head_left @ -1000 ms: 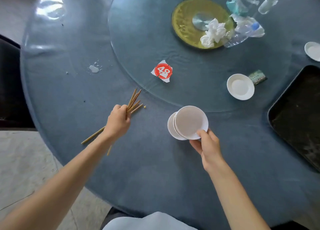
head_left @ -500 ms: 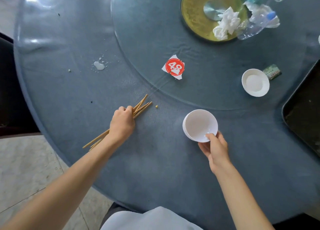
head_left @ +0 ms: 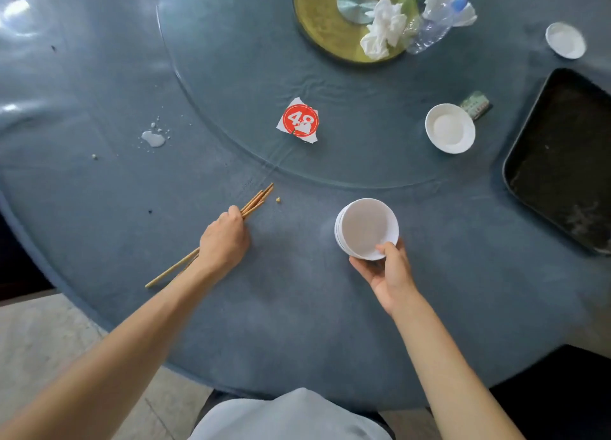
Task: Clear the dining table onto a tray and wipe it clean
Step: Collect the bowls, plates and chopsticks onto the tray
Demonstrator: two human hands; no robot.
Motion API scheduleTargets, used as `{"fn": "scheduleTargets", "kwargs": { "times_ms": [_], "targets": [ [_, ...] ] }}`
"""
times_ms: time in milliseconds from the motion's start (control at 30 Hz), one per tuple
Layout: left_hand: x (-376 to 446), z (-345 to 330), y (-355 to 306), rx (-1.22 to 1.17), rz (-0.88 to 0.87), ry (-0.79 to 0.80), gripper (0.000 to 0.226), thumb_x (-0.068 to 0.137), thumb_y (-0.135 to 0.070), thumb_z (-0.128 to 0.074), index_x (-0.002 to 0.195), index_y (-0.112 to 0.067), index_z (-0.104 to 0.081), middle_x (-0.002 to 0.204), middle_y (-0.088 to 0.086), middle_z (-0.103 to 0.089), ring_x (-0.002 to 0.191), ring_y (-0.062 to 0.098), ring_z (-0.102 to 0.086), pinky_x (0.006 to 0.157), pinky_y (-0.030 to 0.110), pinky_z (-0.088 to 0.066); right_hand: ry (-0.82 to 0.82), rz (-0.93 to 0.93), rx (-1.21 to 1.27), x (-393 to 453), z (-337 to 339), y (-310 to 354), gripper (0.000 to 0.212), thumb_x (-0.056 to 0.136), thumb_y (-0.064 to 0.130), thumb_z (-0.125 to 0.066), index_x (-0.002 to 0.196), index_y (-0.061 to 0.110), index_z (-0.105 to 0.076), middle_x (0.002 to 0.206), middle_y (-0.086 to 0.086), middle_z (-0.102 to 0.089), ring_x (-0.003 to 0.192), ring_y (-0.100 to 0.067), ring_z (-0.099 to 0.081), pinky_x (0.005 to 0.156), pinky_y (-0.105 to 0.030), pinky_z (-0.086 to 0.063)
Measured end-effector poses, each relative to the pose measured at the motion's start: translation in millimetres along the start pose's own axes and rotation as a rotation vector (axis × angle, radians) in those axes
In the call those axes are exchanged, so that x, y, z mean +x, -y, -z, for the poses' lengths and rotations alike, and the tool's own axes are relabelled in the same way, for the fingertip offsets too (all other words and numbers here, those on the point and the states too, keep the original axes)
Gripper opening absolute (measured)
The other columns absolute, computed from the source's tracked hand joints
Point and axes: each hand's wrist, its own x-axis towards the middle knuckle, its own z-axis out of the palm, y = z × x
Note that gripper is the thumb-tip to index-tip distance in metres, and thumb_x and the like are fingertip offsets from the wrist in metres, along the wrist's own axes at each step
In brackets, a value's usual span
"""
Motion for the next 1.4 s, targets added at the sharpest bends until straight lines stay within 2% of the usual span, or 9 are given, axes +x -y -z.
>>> {"fn": "scheduleTargets", "kwargs": {
  "times_ms": [167, 300, 467, 600, 833, 933, 1033, 1300, 1400],
  "targets": [
    [-14, -2, -12, -0.212, -0.137, 0.036, 0.027, 0.104, -0.028, -0.039, 0.087, -0.008, -0.033, 0.069, 0.013, -0.052, 0.059, 0.037, -0.048, 0.057, 0.040, -0.040, -0.021, 0.030, 0.052, -27, 27, -6, 0.041, 0.094, 0.007, -0.051, 0.129, 0.027, -0.059, 0.134, -0.009, -0.055, 0.109, -0.031, -0.069, 0.075, -0.042, -0.062],
    [-29, -14, -48, -0.508, -0.116, 0.077, 0.036, 0.102, -0.035, -0.048, 0.077, -0.011, -0.040, 0.063, 0.003, -0.049, 0.056, 0.025, -0.043, 0.054, 0.036, -0.034, -0.070, 0.094, 0.089, -56, 61, -9, 0.043, 0.094, 0.010, -0.051, 0.129, 0.032, -0.061, 0.128, -0.004, -0.058, 0.086, -0.021, -0.078, 0.074, -0.039, -0.063],
    [-70, -40, -115, -0.897, 0.025, 0.352, 0.039, 0.101, -0.039, -0.054, 0.071, -0.022, -0.036, 0.056, -0.001, -0.034, 0.043, 0.014, -0.029, 0.038, 0.020, -0.026, -0.144, 0.166, 0.177, -101, 122, -16, 0.044, 0.093, 0.011, -0.051, 0.124, 0.039, -0.064, 0.125, 0.000, -0.061, 0.090, -0.023, -0.078, 0.073, -0.038, -0.062],
    [-132, -59, -172, -1.042, -0.022, 0.636, 0.039, 0.102, -0.037, -0.055, 0.072, -0.025, -0.035, 0.053, -0.008, -0.027, 0.039, 0.007, -0.022, 0.036, 0.016, -0.021, -0.188, 0.211, 0.325, -144, 186, -30, 0.044, 0.094, 0.011, -0.048, 0.123, 0.039, -0.065, 0.129, 0.001, -0.060, 0.091, -0.020, -0.078, 0.073, -0.036, -0.062],
    [-292, -110, -250, -1.080, -0.179, 0.944, 0.045, 0.103, -0.038, -0.052, 0.072, -0.028, -0.023, 0.058, -0.006, -0.017, 0.042, 0.008, -0.016, 0.035, 0.016, -0.019, -0.219, 0.307, 0.496, -232, 325, -63, 0.045, 0.094, 0.009, -0.048, 0.130, 0.032, -0.063, 0.135, -0.007, -0.056, 0.079, -0.015, -0.078, 0.073, -0.037, -0.063],
    [-368, -132, -274, -1.079, -0.238, 1.037, 0.044, 0.103, -0.038, -0.051, 0.079, -0.023, -0.017, 0.060, -0.006, -0.015, 0.044, 0.007, -0.016, 0.035, 0.018, -0.021, -0.257, 0.336, 0.516, -274, 389, -76, 0.044, 0.093, 0.009, -0.049, 0.128, 0.030, -0.064, 0.132, -0.007, -0.056, 0.095, -0.023, -0.075, 0.072, -0.038, -0.063],
    [-430, -156, -302, -1.100, -0.224, 1.132, 0.044, 0.103, -0.038, -0.051, 0.071, -0.027, -0.024, 0.059, -0.007, -0.016, 0.043, 0.006, -0.017, 0.035, 0.017, -0.021, -0.294, 0.348, 0.592, -309, 450, -86, 0.042, 0.092, 0.008, -0.051, 0.129, 0.026, -0.063, 0.132, -0.010, -0.059, 0.105, -0.027, -0.069, 0.070, -0.038, -0.063],
    [-519, -210, -376, -1.119, -0.241, 1.308, 0.046, 0.102, -0.038, -0.053, 0.060, -0.026, -0.037, 0.055, -0.010, -0.024, 0.041, 0.004, -0.022, 0.036, 0.016, -0.024, -0.311, 0.398, 0.655, -343, 579, -87, 0.036, 0.091, 0.008, -0.056, 0.124, 0.022, -0.064, 0.128, -0.010, -0.057, 0.082, -0.021, -0.078, 0.072, -0.039, -0.064],
    [-533, -230, -407, -1.116, -0.235, 1.332, 0.046, 0.102, -0.038, -0.054, 0.060, -0.025, -0.042, 0.055, -0.010, -0.025, 0.041, 0.004, -0.023, 0.036, 0.016, -0.024, -0.293, 0.371, 0.689, -337, 619, -76, 0.033, 0.091, 0.008, -0.058, 0.121, 0.019, -0.064, 0.129, -0.012, -0.057, 0.106, -0.029, -0.070, 0.073, -0.040, -0.064]
  ]
}}
